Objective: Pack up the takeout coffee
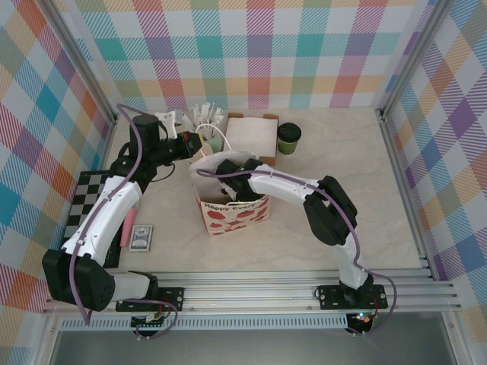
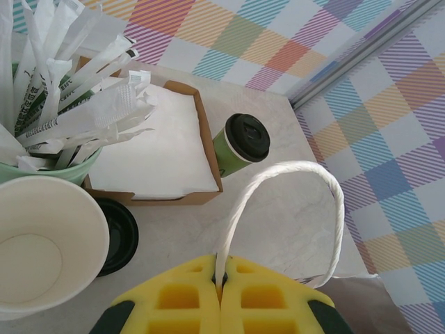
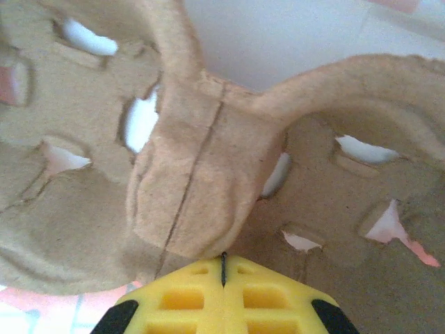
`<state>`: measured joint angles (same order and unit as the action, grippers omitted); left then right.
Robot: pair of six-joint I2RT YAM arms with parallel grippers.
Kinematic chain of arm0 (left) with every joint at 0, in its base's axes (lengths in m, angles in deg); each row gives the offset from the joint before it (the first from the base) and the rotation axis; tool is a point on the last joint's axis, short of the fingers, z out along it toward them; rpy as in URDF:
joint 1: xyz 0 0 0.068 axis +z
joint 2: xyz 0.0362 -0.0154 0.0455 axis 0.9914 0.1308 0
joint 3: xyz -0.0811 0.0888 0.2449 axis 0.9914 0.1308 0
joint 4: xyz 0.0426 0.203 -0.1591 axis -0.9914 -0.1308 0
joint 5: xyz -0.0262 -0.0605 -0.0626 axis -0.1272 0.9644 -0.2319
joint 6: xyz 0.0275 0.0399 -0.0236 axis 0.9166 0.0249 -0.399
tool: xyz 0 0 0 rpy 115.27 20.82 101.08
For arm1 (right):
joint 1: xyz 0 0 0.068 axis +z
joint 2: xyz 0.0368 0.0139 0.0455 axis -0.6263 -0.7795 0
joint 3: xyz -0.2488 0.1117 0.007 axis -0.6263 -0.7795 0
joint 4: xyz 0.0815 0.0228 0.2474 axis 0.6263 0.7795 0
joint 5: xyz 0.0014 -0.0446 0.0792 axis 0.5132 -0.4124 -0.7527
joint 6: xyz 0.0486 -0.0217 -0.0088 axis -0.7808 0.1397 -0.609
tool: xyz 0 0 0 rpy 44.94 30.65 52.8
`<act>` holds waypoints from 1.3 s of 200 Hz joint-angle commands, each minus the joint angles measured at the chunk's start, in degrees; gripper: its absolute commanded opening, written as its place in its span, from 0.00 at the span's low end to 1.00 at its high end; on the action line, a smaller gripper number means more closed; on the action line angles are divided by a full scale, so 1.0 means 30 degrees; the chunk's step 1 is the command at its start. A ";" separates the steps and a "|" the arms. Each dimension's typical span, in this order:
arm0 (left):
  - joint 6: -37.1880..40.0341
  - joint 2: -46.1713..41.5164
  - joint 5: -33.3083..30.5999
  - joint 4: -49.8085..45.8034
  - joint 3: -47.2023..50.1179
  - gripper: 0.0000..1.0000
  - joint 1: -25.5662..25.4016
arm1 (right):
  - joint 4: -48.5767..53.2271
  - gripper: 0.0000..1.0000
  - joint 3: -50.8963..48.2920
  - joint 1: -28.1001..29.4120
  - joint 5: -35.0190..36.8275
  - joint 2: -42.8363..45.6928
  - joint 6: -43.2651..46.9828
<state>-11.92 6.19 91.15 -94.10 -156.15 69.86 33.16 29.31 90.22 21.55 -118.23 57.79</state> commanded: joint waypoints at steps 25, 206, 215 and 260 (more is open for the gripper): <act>0.0170 -0.0376 -0.0053 0.0746 0.0160 0.00 -0.0070 | -0.0794 0.06 -0.0803 0.0117 -0.0013 -0.0686 -0.0061; 0.0137 0.0028 0.0393 0.0774 0.0307 0.00 -0.0158 | -0.1424 0.17 -0.0983 0.0127 0.1016 -0.2013 -0.0355; 0.0155 0.0032 0.0393 0.0750 0.0335 0.00 -0.0158 | -0.1145 0.17 -0.0696 0.0113 0.1468 -0.2239 -0.0459; 0.0044 0.0032 0.0415 0.0862 0.0335 0.00 -0.0216 | -0.2070 0.20 -0.0678 0.0113 0.2910 -0.1700 -0.0969</act>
<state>-11.94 6.19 91.50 -92.85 -155.60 69.75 31.28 28.80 90.57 23.89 -119.74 56.61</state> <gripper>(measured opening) 0.059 0.189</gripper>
